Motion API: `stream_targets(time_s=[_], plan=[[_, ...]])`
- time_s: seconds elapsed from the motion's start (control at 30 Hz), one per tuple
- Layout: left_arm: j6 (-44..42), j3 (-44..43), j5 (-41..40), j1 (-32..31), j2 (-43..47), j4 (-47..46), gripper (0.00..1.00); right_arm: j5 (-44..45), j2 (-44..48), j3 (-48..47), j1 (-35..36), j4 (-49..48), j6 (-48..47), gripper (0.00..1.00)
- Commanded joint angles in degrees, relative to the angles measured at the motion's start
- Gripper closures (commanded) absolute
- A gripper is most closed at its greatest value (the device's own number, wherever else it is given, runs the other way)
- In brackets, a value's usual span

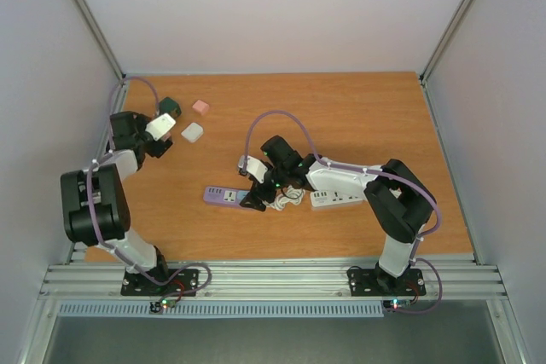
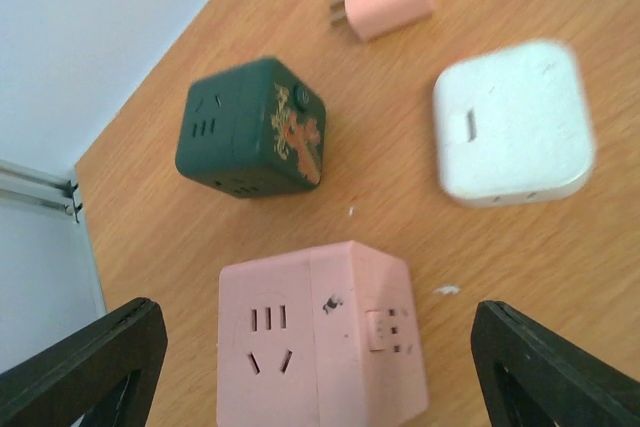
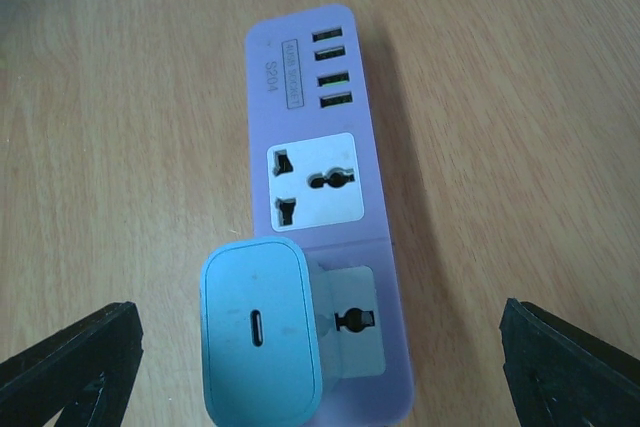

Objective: Pull the plug off the socket

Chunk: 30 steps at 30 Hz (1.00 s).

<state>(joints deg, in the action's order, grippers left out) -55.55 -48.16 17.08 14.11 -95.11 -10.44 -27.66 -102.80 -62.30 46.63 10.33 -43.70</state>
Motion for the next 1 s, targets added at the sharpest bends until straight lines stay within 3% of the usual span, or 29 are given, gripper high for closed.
stream_targets(time_s=[0.0, 0.17, 0.53, 0.77, 0.97], plan=[[5.3, -2.0, 10.2, 0.0, 8.3, 6.7, 0.13, -3.0, 1.2, -0.7, -2.0, 1.7, 0.4, 0.01], [7.7, -3.5, 18.7, -0.1, 14.9, 18.4, 0.09, -7.5, 4.7, 0.2, -3.7, 1.8, 0.1, 0.02], [1.3, -5.3, 35.5, -2.3, 25.0, 43.0, 0.09, -12.4, 11.7, 5.6, -7.7, 2.0, -0.6, 0.01], [-2.7, -0.7, 32.4, -10.6, 26.9, 46.8, 0.12, -10.6, 12.0, 8.0, -7.9, 0.9, -2.0, 0.08], [-5.7, 5.4, 26.0, -17.9, 25.1, 45.1, 0.26, -7.2, 9.7, 8.0, -4.6, -1.6, -3.3, 0.15]])
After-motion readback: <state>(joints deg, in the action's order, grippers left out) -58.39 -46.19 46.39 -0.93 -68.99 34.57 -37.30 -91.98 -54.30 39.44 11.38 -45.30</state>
